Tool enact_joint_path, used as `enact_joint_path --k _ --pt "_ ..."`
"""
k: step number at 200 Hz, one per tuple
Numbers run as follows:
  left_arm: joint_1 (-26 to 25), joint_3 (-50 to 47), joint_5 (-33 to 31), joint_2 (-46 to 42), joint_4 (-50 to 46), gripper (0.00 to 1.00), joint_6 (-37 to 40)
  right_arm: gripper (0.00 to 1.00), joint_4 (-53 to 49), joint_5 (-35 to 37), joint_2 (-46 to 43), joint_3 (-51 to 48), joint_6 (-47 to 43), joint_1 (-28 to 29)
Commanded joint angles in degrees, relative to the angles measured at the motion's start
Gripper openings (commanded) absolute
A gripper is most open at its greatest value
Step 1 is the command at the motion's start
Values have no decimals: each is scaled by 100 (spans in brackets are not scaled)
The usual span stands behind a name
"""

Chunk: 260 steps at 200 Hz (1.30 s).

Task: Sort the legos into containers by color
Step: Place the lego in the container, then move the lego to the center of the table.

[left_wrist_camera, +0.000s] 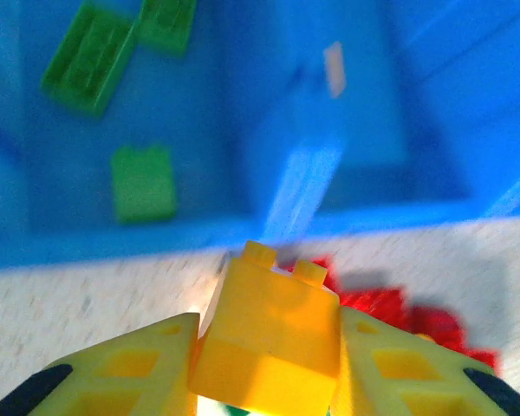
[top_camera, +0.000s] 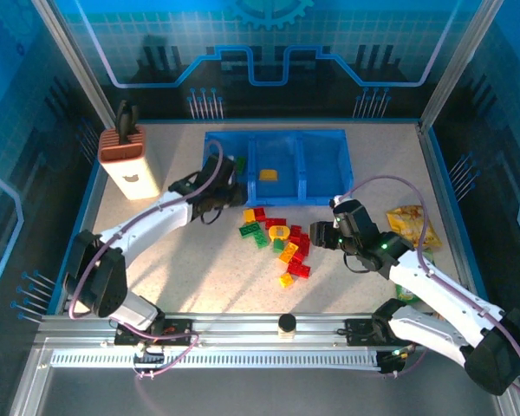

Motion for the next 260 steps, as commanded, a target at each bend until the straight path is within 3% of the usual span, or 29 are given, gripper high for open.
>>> enact_joint_path --k 1,45,70,95,119,142,186,224,260 --pt "-13 966 236 614 -221 37 287 60 -61 -93 -85 -88 109 19" --pt "-34 2609 280 2081 -685 37 454 60 -362 -6 -605 -326 191 32" --pt "-36 2991 307 2485 -760 38 466 61 -559 55 -898 -442 216 24" --pt "-44 3141 374 2581 -761 48 475 61 -575 25 -1002 -514 243 24" --pt "-114 3034 506 2353 -594 72 568 62 -532 -42 -896 -480 217 23" --pt "-198 2927 399 2083 -593 81 640 62 -455 -112 -789 -447 202 28" --pt "-231 2293 225 1381 -567 79 652 62 -416 -148 -744 -435 173 33" --pt "-246 664 244 535 25 71 616 63 -359 -281 -633 -427 42 48" --pt "-240 -487 377 370 521 61 659 62 -164 -395 -447 -413 24 91"
